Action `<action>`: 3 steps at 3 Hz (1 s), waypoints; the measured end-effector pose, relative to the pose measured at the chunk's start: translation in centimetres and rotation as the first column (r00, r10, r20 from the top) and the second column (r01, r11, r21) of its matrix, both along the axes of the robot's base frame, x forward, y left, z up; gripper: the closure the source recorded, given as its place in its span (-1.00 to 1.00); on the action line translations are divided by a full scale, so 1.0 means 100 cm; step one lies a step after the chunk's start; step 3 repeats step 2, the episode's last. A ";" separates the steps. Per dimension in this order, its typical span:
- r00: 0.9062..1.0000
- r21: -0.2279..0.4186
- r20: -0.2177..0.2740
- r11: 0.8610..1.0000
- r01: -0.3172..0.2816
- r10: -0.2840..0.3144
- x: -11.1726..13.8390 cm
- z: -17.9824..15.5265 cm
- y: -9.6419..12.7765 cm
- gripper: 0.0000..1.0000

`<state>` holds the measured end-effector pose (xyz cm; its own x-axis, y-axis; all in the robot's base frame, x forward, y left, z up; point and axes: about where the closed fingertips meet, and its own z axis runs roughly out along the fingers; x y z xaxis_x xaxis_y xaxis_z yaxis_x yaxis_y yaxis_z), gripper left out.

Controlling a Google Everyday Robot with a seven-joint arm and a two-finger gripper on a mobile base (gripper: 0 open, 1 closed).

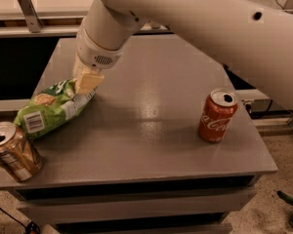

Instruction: Move green rice chip bag near orange can

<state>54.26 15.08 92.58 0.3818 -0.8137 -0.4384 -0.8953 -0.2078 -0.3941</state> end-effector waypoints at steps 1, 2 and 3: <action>1.000 -0.001 0.001 1.000 -0.003 0.003 -0.001 0.000 0.001 -1.00; 1.000 -0.001 0.001 1.000 -0.003 0.003 -0.001 0.000 0.001 -1.00; 1.000 -0.001 0.001 1.000 -0.003 0.003 -0.001 0.000 0.001 -1.00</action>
Offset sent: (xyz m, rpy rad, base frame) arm -0.0008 0.0008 0.0001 -0.0008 -0.0004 0.0019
